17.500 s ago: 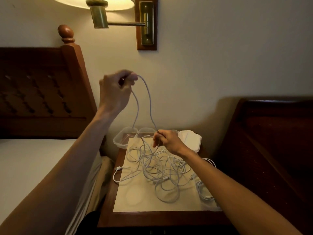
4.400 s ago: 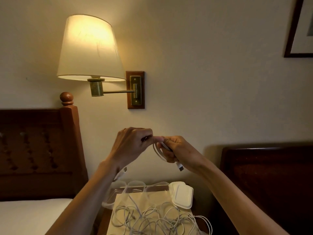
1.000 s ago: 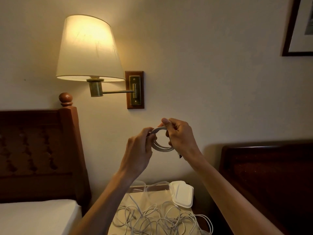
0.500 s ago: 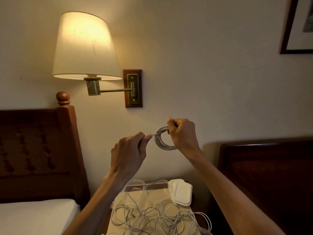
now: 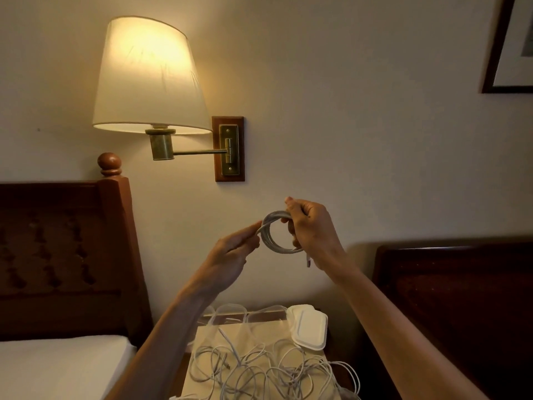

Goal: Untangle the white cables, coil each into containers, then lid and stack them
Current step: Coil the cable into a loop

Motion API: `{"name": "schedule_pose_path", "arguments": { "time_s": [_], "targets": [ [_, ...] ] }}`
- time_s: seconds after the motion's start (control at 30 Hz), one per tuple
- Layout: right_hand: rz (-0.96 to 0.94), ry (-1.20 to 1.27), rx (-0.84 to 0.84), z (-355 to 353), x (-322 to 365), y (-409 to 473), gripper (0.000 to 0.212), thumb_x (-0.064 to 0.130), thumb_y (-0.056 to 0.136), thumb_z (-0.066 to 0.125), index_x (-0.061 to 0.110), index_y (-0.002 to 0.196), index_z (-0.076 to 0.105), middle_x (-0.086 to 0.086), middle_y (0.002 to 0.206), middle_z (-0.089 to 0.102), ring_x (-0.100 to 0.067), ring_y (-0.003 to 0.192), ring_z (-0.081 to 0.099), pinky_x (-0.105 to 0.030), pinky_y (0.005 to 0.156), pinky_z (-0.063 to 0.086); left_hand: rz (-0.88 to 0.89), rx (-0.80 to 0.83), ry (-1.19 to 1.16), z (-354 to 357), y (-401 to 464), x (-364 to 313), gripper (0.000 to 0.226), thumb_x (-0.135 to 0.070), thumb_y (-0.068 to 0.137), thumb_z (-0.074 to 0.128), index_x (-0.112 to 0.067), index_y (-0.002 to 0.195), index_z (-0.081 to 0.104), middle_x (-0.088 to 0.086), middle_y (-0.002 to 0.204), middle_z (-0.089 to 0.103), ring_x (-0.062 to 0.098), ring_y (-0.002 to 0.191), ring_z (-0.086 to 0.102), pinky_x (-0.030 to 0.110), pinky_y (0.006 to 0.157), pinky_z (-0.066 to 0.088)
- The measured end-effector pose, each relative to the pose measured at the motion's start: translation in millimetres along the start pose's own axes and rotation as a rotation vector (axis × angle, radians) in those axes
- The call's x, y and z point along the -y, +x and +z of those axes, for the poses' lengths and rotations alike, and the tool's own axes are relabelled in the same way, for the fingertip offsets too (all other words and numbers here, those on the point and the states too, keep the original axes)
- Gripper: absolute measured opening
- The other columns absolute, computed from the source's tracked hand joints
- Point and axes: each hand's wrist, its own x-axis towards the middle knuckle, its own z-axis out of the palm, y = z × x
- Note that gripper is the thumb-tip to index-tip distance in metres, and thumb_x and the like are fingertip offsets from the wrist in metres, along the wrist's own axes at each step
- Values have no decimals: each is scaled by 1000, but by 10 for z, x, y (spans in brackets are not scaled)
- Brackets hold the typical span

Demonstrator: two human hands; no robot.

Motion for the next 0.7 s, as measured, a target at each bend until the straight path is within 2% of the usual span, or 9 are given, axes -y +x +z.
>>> {"name": "schedule_pose_path", "arguments": {
  "time_s": [0.1, 0.17, 0.3, 0.43, 0.53, 0.6, 0.63, 0.7],
  "targets": [
    [122, 103, 33, -27, -61, -26, 43, 36, 103, 43, 11, 73, 59, 4, 55, 46, -6, 45, 41, -20, 46, 40, -46, 53, -130, -22, -11, 73, 30, -16, 101, 44, -21, 113, 71, -1, 111, 69, 20, 103, 51, 36, 83, 35],
    [206, 170, 66, -38, -105, -44, 44, 37, 103, 42, 11, 71, 59, 5, 54, 43, -7, 46, 39, -20, 47, 38, -90, 69, -260, 11, -33, 114, 29, -17, 98, 46, -20, 103, 75, 2, 106, 69, 24, 103, 50, 39, 84, 33],
    [270, 186, 93, -3, -203, -106, 44, 37, 103, 41, 11, 72, 59, 2, 56, 43, -8, 48, 39, -22, 49, 40, -208, 81, -436, 162, -57, 182, 40, -15, 95, 37, -18, 86, 76, 4, 91, 63, 23, 95, 47, 38, 81, 35],
    [315, 197, 122, -16, -350, -158, 45, 38, 103, 40, 5, 82, 63, 3, 55, 43, -9, 51, 38, -22, 50, 40, -289, 116, -571, 249, -85, 296, 23, -19, 90, 38, -14, 89, 60, 7, 90, 63, 17, 87, 53, 39, 80, 34],
    [431, 358, 284, -90, -481, -244, 46, 33, 106, 34, 1, 90, 63, 4, 55, 41, -8, 51, 34, -22, 52, 37, -315, 166, -698, 346, -141, 439, 17, -19, 83, 35, -18, 81, 51, 2, 72, 50, 14, 72, 43, 36, 70, 30],
    [546, 533, 437, -187, -579, -339, 40, 23, 107, 29, -3, 102, 60, 1, 61, 43, -8, 54, 36, -25, 60, 38, -354, 117, -744, 443, -168, 534, 17, -17, 83, 30, -19, 74, 44, -2, 64, 38, 15, 65, 35, 32, 60, 32],
    [585, 593, 500, -248, -642, -412, 36, 18, 107, 29, -4, 108, 58, 0, 65, 46, -9, 56, 41, -27, 65, 40, -385, 90, -731, 503, -196, 598, 20, -18, 85, 28, -20, 71, 42, -3, 62, 37, 15, 63, 34, 29, 57, 32],
    [611, 629, 573, -342, -784, -572, 29, 12, 105, 31, -6, 113, 53, -4, 73, 54, -12, 63, 52, -30, 72, 46, -433, 81, -679, 644, -257, 747, 30, -26, 92, 28, -21, 69, 46, -4, 62, 46, 15, 61, 39, 31, 58, 29]
  ]
}}
